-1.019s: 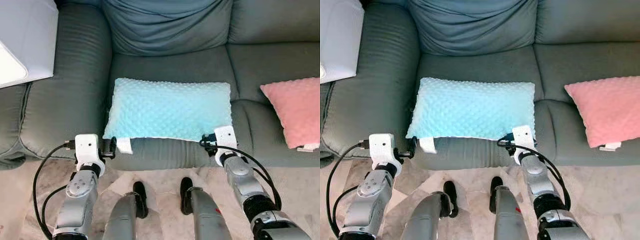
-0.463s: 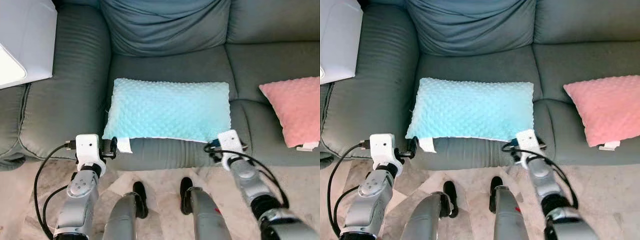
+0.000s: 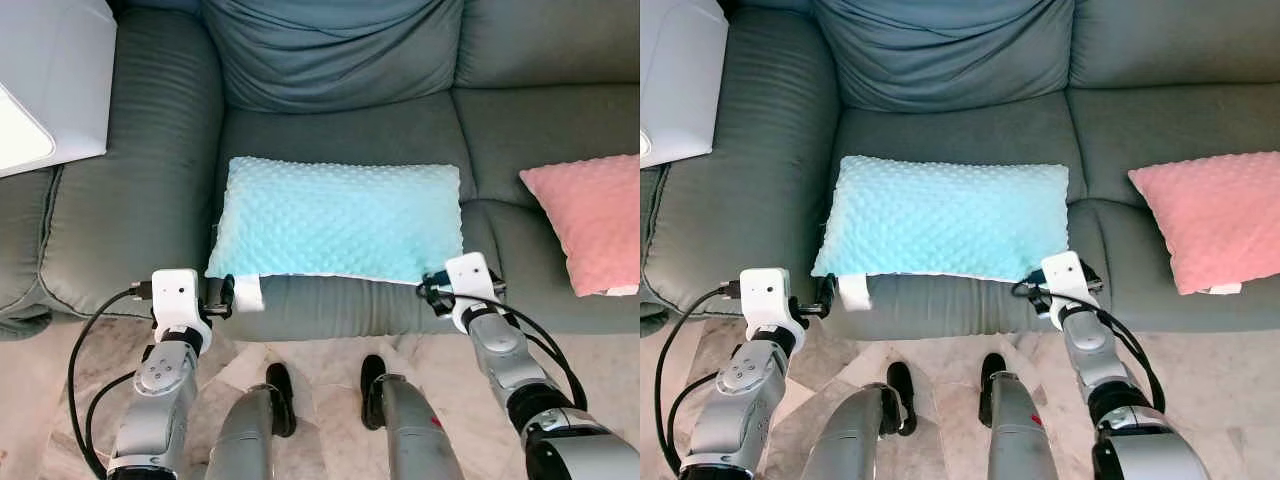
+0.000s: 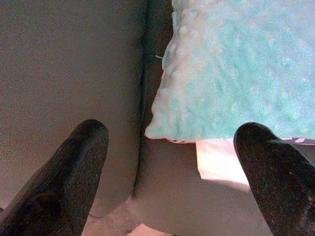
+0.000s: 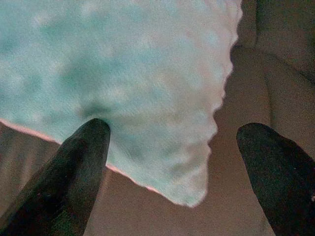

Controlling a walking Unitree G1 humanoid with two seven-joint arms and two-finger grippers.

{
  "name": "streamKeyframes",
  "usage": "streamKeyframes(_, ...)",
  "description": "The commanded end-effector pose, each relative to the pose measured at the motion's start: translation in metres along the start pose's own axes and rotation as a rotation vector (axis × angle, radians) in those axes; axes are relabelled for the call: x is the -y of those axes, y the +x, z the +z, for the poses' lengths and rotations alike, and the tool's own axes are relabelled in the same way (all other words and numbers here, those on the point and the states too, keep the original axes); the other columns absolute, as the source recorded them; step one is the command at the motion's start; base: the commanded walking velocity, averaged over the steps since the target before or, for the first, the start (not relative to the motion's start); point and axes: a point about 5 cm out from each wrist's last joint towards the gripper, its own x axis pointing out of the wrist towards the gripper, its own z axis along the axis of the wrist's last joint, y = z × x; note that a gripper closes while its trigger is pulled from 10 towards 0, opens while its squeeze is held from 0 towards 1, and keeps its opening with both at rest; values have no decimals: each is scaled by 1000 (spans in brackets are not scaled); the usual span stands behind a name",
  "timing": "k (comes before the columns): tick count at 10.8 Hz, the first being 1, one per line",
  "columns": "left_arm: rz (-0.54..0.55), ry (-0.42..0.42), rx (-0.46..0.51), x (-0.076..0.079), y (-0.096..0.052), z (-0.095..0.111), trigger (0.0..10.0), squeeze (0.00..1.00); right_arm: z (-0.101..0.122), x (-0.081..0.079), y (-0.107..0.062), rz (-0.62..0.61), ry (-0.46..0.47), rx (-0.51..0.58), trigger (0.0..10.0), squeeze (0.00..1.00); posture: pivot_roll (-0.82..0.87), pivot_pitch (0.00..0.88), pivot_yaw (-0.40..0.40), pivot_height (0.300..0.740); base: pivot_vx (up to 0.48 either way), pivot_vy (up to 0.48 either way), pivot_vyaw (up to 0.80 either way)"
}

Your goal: Move the pillow to the sofa

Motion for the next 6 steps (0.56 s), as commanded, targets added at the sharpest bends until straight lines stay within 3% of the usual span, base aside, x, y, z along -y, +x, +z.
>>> streamKeyframes(1, 23, 14, -50, -8, -7, -12, 10000, 0, -18, -4, -6, -1, 71, -66, 10000, 0, -17, 463, 100, 740, 0, 0, 0)
streamKeyframes(4, 36, 31, -49, -16, -10, -10, 10000, 0, -16, -7, -4, 13, 217, -76, 10000, 0, 10, 471, 108, 740, 0, 0, 0)
streamKeyframes(5, 40, 32, -49, -17, -11, -10, 10000, 0, -16, -8, -4, 28, 242, -74, 0, 0, 13, 473, 108, 740, 0, 0, 0)
streamKeyframes(6, 41, 33, -49, -17, -11, -10, 10000, 0, -17, -6, -4, 32, 238, -74, 0, 0, 17, 473, 107, 740, 0, 0, 0)
